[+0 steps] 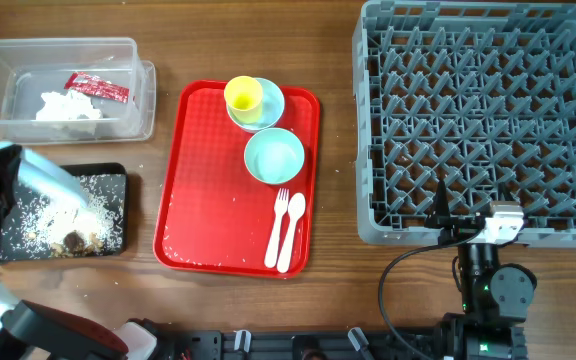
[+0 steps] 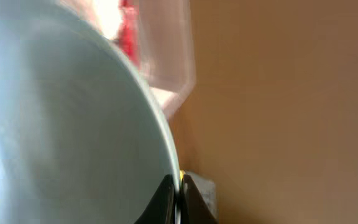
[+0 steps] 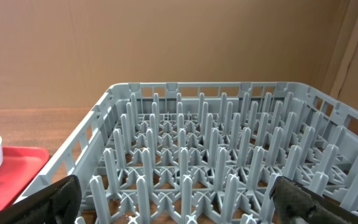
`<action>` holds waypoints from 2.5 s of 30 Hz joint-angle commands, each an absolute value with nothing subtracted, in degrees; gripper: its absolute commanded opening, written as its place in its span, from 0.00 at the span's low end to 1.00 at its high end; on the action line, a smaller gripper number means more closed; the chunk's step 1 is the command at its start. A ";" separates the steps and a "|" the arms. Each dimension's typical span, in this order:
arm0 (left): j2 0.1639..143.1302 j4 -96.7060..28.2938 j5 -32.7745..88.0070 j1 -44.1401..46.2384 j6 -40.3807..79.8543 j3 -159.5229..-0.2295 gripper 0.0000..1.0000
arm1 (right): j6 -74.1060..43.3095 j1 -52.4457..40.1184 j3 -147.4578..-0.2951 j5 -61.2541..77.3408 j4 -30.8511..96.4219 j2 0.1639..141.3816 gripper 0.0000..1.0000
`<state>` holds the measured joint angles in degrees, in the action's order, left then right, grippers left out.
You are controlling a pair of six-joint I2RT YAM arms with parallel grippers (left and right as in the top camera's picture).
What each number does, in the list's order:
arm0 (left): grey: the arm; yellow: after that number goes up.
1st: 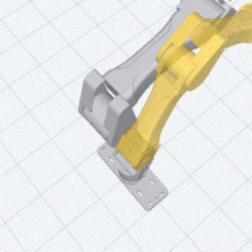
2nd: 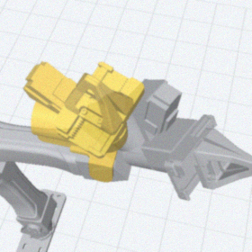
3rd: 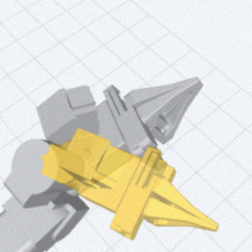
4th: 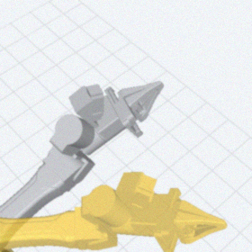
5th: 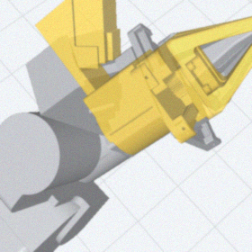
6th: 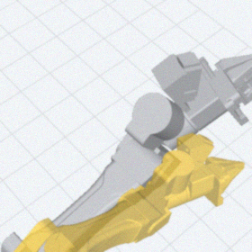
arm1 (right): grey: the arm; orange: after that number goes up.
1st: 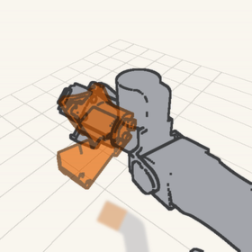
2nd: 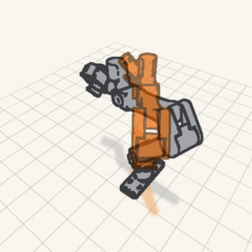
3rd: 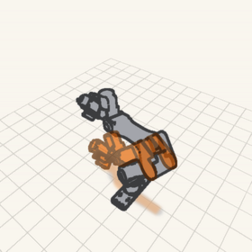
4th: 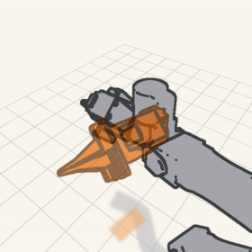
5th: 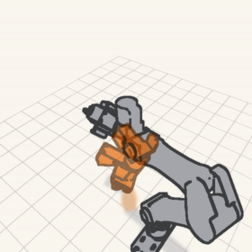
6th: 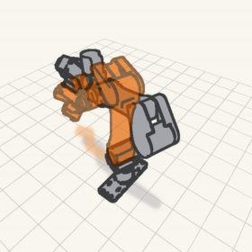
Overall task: Sort waste into correct bins and load items into the dishwasher rack
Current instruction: 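Tilt the plate to dump rice and scraps onto the black tray, then carry the emptied plate back and set it on the red tray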
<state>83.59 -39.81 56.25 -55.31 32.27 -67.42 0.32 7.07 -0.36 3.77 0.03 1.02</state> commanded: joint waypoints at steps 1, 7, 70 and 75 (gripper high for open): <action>84.16 -40.66 60.01 -56.14 32.14 -67.37 0.04 | 1.15 7.38 -0.30 3.03 -0.08 0.80 1.00; 84.90 -38.94 66.22 -57.56 32.62 -65.67 0.04 | 1.13 7.38 -0.30 3.03 -0.08 0.80 1.00; 90.35 -52.93 6.09 21.32 46.70 -65.76 0.59 | 1.13 7.38 -0.30 3.03 -0.08 0.80 1.00; 85.69 -55.81 6.07 15.84 45.41 -69.65 0.61 | 1.17 7.38 -0.30 3.03 -0.08 0.80 1.00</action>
<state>90.78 -54.24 7.14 19.77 46.61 -65.95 0.32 7.07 -0.36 3.77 0.03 1.02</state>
